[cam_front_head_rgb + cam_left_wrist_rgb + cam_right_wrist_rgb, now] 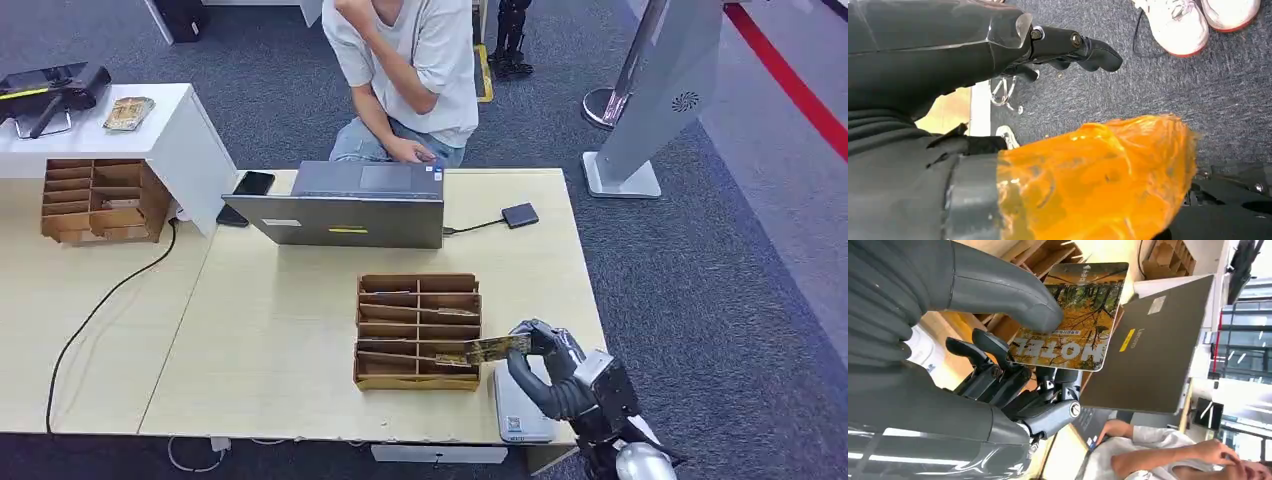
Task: Pass the card to the sensor for recognition and then transmit it.
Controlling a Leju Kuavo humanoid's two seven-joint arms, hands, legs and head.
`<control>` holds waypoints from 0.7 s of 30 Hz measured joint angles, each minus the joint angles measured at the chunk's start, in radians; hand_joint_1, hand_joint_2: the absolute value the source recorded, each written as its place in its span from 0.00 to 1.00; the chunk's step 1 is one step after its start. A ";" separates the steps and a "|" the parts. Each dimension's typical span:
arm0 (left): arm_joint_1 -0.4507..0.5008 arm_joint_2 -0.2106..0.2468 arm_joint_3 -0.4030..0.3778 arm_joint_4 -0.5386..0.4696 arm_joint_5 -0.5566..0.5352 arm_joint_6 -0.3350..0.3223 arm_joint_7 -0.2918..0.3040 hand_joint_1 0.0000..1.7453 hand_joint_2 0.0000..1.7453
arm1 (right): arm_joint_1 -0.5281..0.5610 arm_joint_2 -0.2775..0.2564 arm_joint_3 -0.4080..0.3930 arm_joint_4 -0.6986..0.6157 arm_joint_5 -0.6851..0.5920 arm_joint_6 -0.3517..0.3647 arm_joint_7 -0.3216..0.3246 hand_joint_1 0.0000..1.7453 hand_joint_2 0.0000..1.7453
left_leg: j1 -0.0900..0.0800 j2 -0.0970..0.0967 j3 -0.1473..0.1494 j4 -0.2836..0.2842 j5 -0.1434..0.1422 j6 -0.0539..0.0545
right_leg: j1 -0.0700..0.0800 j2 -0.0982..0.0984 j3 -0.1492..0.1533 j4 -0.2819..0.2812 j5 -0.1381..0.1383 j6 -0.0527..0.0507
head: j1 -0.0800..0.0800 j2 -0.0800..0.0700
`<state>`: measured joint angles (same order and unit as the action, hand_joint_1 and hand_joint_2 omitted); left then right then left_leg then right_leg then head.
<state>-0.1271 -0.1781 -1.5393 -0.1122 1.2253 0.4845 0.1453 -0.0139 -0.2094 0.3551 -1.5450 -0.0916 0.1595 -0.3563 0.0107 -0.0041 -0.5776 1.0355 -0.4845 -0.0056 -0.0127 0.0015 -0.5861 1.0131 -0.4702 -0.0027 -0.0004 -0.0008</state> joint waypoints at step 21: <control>0.000 0.000 0.000 0.000 0.007 0.000 -0.001 0.00 0.00 | 0.047 -0.050 -0.053 0.038 -0.003 0.042 0.039 1.00 1.00 | 0.000 0.000 0.000 0.000 0.000 0.000 | 0.000 0.000 0.000 0.000 0.000 0.000 | 0.000 0.000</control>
<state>-0.1271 -0.1781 -1.5393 -0.1122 1.2322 0.4845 0.1446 0.0336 -0.2590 0.3021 -1.5068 -0.0942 0.2014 -0.3178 0.0106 -0.0042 -0.5778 1.0356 -0.4846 -0.0055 -0.0127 0.0014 -0.5861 1.0129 -0.4702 -0.0027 0.0000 -0.0008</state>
